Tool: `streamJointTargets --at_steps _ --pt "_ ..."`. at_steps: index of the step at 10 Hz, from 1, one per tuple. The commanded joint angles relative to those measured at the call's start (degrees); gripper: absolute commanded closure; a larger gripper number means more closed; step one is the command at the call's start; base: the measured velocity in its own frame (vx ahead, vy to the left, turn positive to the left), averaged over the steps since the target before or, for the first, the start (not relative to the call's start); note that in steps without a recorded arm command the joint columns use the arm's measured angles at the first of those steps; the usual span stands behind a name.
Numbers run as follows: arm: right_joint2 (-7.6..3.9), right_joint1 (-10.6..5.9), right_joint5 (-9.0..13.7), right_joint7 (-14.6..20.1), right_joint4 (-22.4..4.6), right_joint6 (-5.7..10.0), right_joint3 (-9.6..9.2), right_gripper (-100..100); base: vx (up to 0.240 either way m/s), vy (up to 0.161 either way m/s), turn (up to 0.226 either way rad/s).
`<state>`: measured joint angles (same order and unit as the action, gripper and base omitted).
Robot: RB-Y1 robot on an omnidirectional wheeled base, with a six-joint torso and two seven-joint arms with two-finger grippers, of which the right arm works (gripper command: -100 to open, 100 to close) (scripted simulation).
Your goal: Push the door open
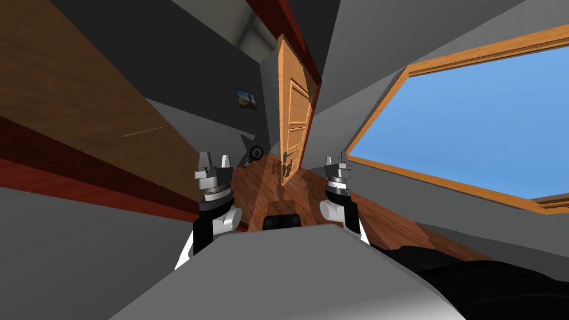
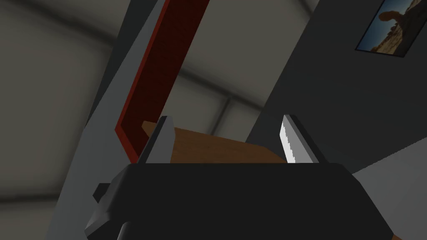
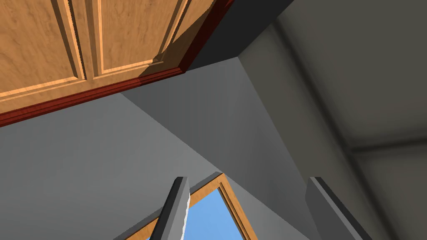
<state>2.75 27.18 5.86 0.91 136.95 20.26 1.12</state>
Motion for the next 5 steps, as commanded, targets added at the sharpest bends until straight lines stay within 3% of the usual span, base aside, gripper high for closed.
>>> streamJointTargets --at_steps 1,5 --pt "-0.41 -1.08 -0.1 0.1 -1.9 0.16 -0.21 -100 0.108 -0.014 0.029" --pt "-1.24 -3.68 -0.4 0.5 -6.5 0.56 -0.72 -100 0.013 -0.105 0.059"
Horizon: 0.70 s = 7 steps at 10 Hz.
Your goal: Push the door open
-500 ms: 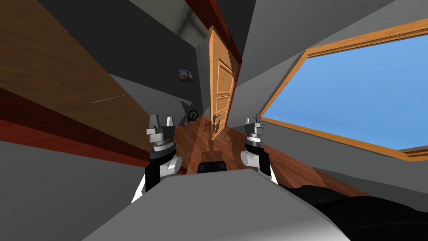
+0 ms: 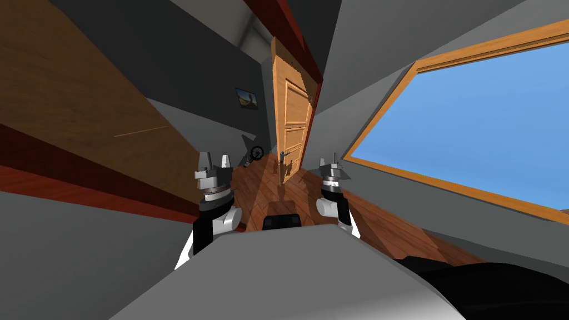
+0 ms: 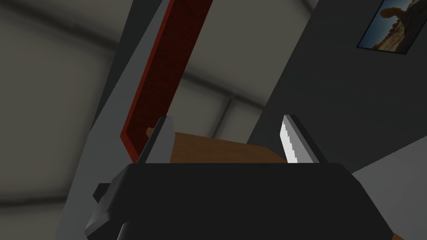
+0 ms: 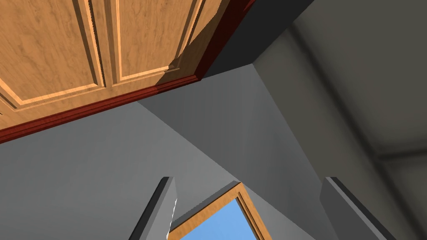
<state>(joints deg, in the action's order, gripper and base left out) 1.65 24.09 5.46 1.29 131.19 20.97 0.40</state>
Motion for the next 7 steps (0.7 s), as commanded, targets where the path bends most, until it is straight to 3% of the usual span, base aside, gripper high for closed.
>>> streamJointTargets --at_steps 1,4,5,7 --pt "-0.38 -1.47 -0.1 0.2 -2.3 -0.02 -0.18 -100 0.030 -0.105 0.071" --pt "-1.12 -4.35 -0.5 0.6 -7.2 0.42 -0.74 -100 0.042 -0.083 0.065" --pt "-1.12 -4.35 -0.5 0.6 -7.4 0.42 -0.74 -100 0.039 -0.062 0.032" --pt "-1.63 -6.56 -0.7 0.9 -10.8 0.75 -1.18 -100 0.043 -0.074 0.076"
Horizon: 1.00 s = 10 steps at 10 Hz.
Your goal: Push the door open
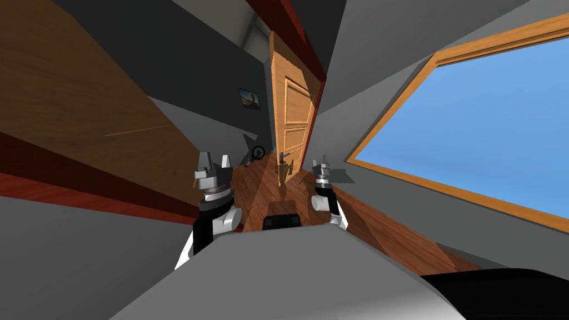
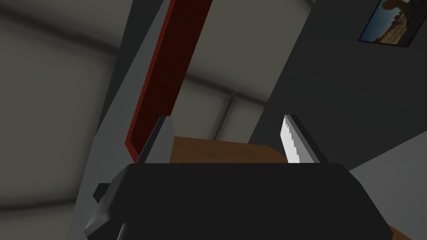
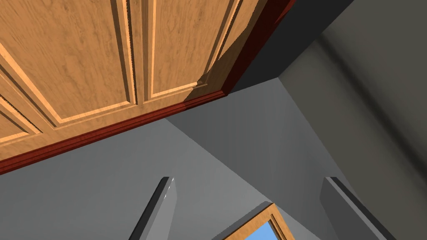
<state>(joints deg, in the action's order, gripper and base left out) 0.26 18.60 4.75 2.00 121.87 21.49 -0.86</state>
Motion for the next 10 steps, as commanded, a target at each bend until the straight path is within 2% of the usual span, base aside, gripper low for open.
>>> streamJointTargets --at_steps 1,3,4,5,6,9,10 --pt "-0.23 -1.07 0.0 0.2 -2.0 0.23 0.08 -100 0.025 -0.071 0.028" --pt "-0.70 -3.56 -0.3 0.5 -5.8 0.61 -0.41 -100 0.033 -0.075 0.067" --pt "-0.70 -3.56 -0.3 0.5 -6.4 0.61 -0.41 -100 0.033 -0.062 0.040" --pt "-0.93 -4.85 -0.5 0.7 -8.4 0.80 -0.66 -100 0.035 -0.054 0.055" --pt "-0.93 -4.85 -0.5 0.7 -8.6 0.80 -0.66 -100 0.028 -0.045 0.035" --pt "-1.54 -8.98 -1.0 1.2 -14.9 1.43 -1.47 -100 0.044 -0.079 0.096" --pt "-1.54 -8.98 -1.0 1.2 -15.9 1.43 -1.47 -100 0.035 -0.085 0.043"
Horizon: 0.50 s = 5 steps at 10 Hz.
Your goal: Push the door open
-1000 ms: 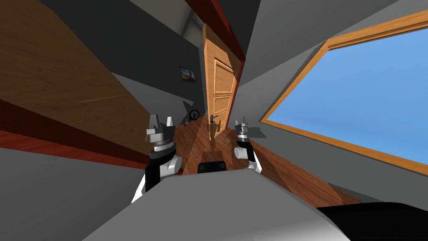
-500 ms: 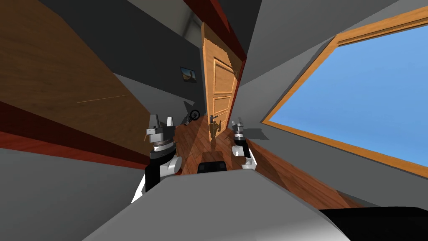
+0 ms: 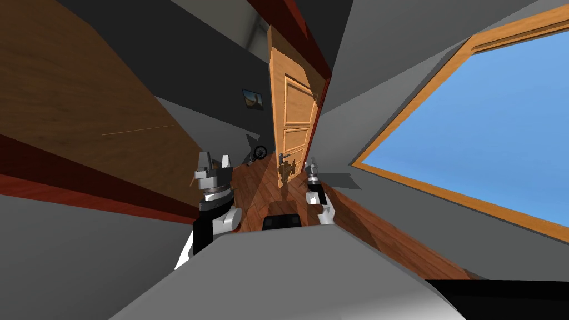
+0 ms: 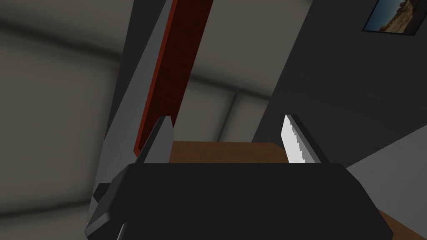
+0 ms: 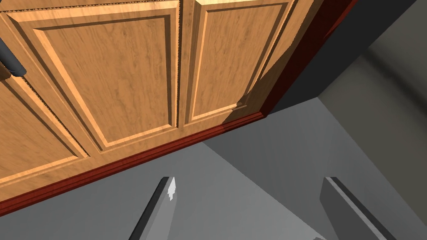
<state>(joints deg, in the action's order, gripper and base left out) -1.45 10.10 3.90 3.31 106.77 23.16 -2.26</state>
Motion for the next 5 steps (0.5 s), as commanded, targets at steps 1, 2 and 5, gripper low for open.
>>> streamJointTargets --at_steps 1,2,5 --pt "-0.02 -1.90 -0.3 0.1 -2.9 -0.02 -0.36 -100 0.033 -0.066 0.061" --pt "-0.02 -1.90 -0.3 0.1 -3.4 -0.02 -0.36 -100 0.033 -0.048 0.032" --pt "-0.32 -4.88 -0.6 0.5 -7.7 0.44 -0.94 -100 0.030 -0.050 0.063"
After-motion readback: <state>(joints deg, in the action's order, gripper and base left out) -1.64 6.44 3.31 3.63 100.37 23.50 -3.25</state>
